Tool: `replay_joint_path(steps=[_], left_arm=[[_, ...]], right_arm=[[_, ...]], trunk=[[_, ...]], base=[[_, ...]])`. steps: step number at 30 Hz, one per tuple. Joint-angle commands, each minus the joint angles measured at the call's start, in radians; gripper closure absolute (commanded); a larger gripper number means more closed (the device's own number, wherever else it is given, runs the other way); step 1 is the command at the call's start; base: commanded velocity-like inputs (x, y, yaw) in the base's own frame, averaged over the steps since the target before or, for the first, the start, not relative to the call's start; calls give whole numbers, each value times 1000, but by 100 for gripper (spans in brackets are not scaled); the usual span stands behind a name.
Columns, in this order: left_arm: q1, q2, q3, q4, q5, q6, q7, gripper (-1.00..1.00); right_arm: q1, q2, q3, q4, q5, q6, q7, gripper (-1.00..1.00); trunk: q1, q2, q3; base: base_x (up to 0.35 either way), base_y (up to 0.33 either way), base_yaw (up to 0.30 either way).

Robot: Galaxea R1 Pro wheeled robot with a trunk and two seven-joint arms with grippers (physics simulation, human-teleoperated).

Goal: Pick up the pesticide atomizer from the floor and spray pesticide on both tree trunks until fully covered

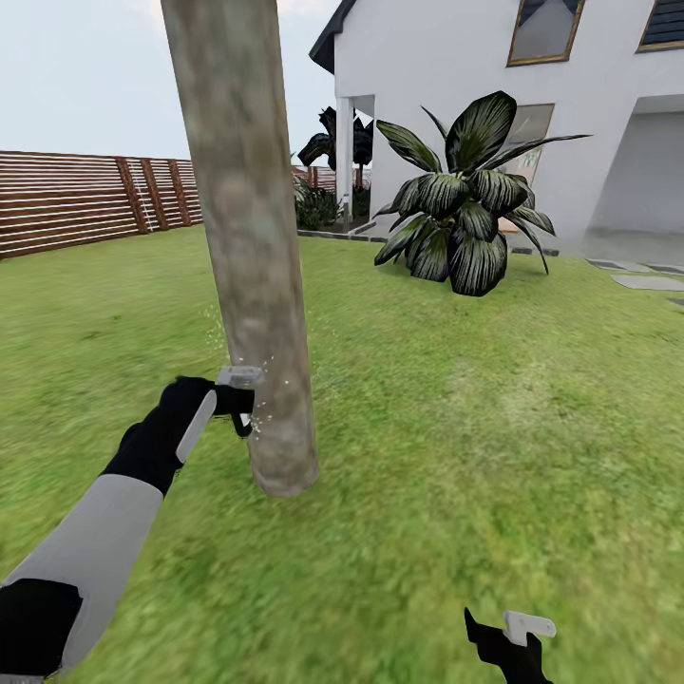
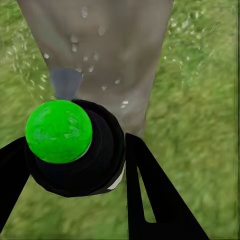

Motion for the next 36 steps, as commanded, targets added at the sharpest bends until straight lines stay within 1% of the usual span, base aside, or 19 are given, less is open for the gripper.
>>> replay_joint_path(steps=[1,3,4,7,8,9,11,12,14,17,18,19,22,25,26,28,31,33,36], left_arm=[[-10,-9,-1,-6,-3,11,1,100],[-29,-27,-2,-22,-4,31,3,100],[-37,-29,-2,-31,-4,49,4,100],[-44,-16,2,-45,-6,69,4,100],[-45,9,4,-47,-6,72,4,100],[-46,43,5,-47,-5,74,3,100],[-46,62,6,-48,-3,75,2,100],[-46,63,5,-48,-1,75,1,100],[-47,41,1,-58,1,77,-1,100],[-51,-9,-2,-92,-3,117,2,100],[-63,-23,-2,-106,-2,124,2,100],[-74,-28,-2,-110,-2,127,2,100],[-97,-23,-1,-113,-5,130,2,100],[-116,3,4,-112,-7,130,2,100],[-118,20,5,-112,-6,131,2,100],[-119,37,5,-112,-1,132,2,100],[-120,15,1,-113,4,132,2,100],[-132,-17,-1,-113,-2,132,2,100],[-147,-24,-1,-113,-2,133,2,100]], right_arm=[[0,0,0,0,0,0,0,-100],[0,0,0,0,0,0,0,-100],[0,0,0,0,0,0,0,-100],[0,0,0,0,0,0,0,-100],[0,0,0,0,0,0,0,-100],[0,0,0,0,0,0,0,-100],[0,0,0,0,0,0,0,-100],[0,0,0,0,0,0,0,-100],[0,0,0,0,0,0,0,-100],[0,0,0,0,0,0,0,-100],[0,0,0,0,0,0,0,-100],[0,0,0,0,0,0,0,-100],[0,0,0,0,0,0,0,-100],[0,0,0,0,0,0,0,-100],[0,0,0,0,0,0,0,-100],[0,0,0,0,0,0,0,-100],[0,0,0,0,0,0,0,-100],[0,0,0,0,0,0,0,-100],[0,0,0,0,0,0,0,-100]], trunk=[[0,0,0],[0,0,0],[0,0,0],[0,0,0],[0,0,0],[0,0,0],[0,0,0],[0,0,0],[0,0,0],[0,0,0],[0,0,0],[0,0,0],[0,0,0],[0,0,0],[0,0,0],[0,0,0],[0,0,0],[0,0,0],[0,0,0]], base=[[0,0,0],[0,0,0],[0,0,0],[0,0,0],[0,0,0],[0,0,0],[0,0,0],[0,0,0],[0,0,0],[0,0,0],[0,0,0],[0,0,0],[0,0,0],[0,0,0],[0,0,0],[0,0,0],[0,0,0],[0,0,0],[0,0,0]])
